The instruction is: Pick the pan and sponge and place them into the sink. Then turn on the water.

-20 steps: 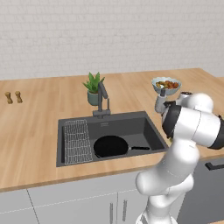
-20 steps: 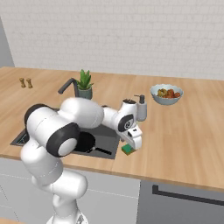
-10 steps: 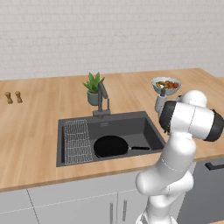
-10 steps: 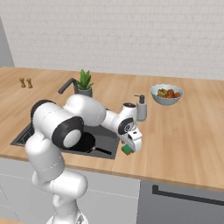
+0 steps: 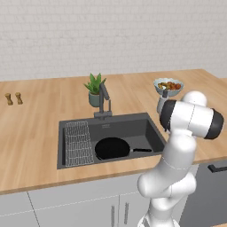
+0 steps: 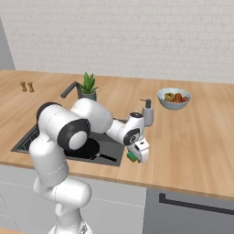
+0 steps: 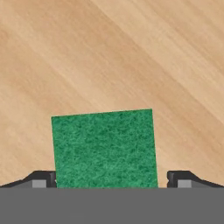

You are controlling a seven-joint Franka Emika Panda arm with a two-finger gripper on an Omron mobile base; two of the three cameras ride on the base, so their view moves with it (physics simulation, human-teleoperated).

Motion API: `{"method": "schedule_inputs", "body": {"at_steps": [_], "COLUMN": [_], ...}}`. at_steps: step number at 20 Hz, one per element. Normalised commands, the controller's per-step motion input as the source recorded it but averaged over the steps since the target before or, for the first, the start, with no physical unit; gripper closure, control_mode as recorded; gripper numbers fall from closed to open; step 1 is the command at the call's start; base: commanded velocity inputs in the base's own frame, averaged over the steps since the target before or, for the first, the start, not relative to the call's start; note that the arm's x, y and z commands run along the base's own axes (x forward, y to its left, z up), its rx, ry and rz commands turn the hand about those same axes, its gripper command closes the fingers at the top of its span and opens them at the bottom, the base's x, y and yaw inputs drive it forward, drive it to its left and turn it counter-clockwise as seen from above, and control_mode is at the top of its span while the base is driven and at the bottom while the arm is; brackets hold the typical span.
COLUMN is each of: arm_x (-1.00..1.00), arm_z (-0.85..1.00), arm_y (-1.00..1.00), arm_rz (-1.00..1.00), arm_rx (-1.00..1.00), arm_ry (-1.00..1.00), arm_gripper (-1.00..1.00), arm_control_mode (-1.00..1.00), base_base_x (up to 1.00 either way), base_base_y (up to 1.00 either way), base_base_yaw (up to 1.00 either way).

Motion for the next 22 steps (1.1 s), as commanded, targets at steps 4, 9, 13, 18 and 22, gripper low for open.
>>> {"method": "schedule_inputs", "body": {"at_steps": [4, 9, 13, 18, 22], "arm_x": [0.02, 0.00, 0.00, 0.00, 0.13], "arm_z": [-0.25, -0.05, 0.00, 0.71, 0.84], "arm_y": [0.00, 0.00, 0.00, 0.20, 0.84], "arm_rz": [0.00, 0.00, 0.00, 0.12, 0.19], "arm_rx": [0.00, 0.00, 0.00, 0.00, 0.00], "arm_ry": [-0.04, 0.00, -0.01, -0.02, -0.04], "arm_gripper": [-1.00, 1.00, 1.00, 1.00, 1.00], "arm_control_mode": [-1.00, -1.00, -1.00, -1.00, -1.00], "base_base_x": [0.00, 0.00, 0.00, 0.00, 0.00], "base_base_y": [0.00, 0.00, 0.00, 0.00, 0.00], "base_base_yaw": [0.00, 0.00, 0.00, 0.00, 0.00]}}
